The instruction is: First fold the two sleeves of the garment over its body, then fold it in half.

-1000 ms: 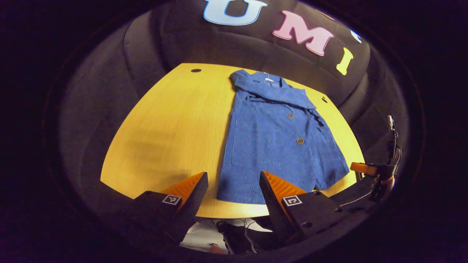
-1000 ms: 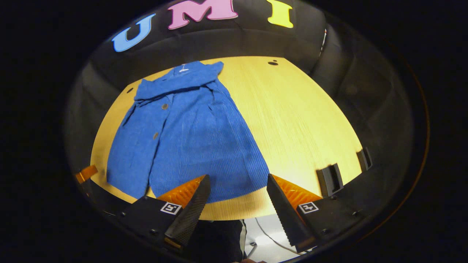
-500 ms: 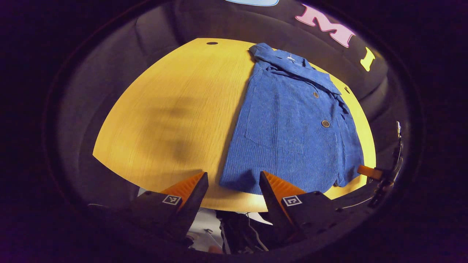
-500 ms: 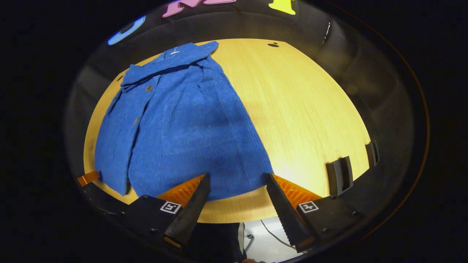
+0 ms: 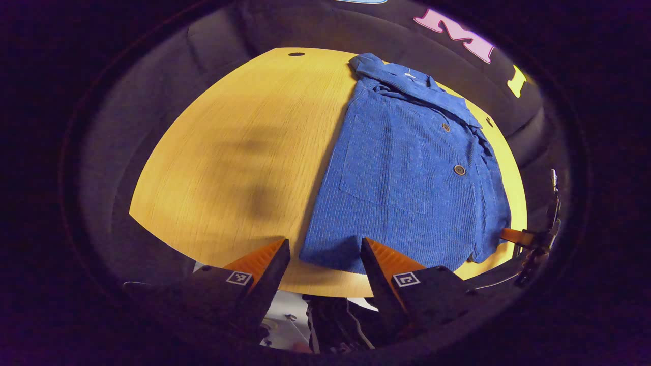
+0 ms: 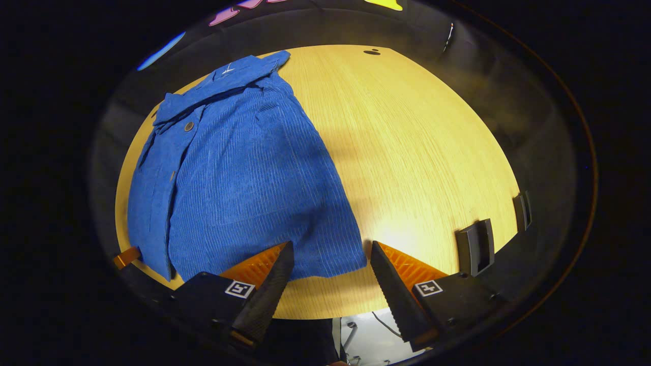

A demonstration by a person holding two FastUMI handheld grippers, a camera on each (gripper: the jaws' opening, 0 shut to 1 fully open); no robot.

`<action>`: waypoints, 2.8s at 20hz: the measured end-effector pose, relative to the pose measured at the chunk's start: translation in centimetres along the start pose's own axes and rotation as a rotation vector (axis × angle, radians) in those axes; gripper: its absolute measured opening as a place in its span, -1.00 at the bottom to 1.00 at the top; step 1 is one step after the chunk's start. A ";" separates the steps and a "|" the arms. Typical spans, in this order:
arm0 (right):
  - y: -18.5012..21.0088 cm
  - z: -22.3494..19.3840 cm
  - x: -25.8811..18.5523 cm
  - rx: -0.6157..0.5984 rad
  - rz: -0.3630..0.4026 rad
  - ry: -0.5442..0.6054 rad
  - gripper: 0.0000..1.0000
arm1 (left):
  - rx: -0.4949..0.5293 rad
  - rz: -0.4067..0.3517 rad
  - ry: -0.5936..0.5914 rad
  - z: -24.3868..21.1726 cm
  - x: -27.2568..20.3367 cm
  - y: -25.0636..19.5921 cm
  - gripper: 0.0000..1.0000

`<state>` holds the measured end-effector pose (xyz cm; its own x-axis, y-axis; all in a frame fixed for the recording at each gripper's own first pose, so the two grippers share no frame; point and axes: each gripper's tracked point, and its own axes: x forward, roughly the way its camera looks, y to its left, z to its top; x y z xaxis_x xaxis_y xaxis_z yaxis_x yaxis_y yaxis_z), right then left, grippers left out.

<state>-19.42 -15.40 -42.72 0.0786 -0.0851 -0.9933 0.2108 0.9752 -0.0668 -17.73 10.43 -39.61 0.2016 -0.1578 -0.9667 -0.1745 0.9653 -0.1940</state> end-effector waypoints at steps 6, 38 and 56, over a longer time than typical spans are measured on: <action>1.7 0.3 0.4 -0.043 0.033 0.012 0.31 | -0.031 -0.079 0.011 0.0 0.3 -1.8 0.43; 14.3 27.2 -12.3 0.037 0.459 -0.302 -0.77 | -0.110 -0.360 -0.194 23.7 -11.5 -9.9 -1.00; 15.8 50.8 4.2 0.143 0.300 -0.459 -0.77 | 0.151 -0.163 -0.257 49.9 6.6 -10.6 -1.00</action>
<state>33.69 -10.73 -43.13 0.5646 0.0807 -0.8214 0.2414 0.9356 0.2578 33.56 9.56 -35.56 0.4549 -0.2732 -0.8476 0.0209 0.9548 -0.2965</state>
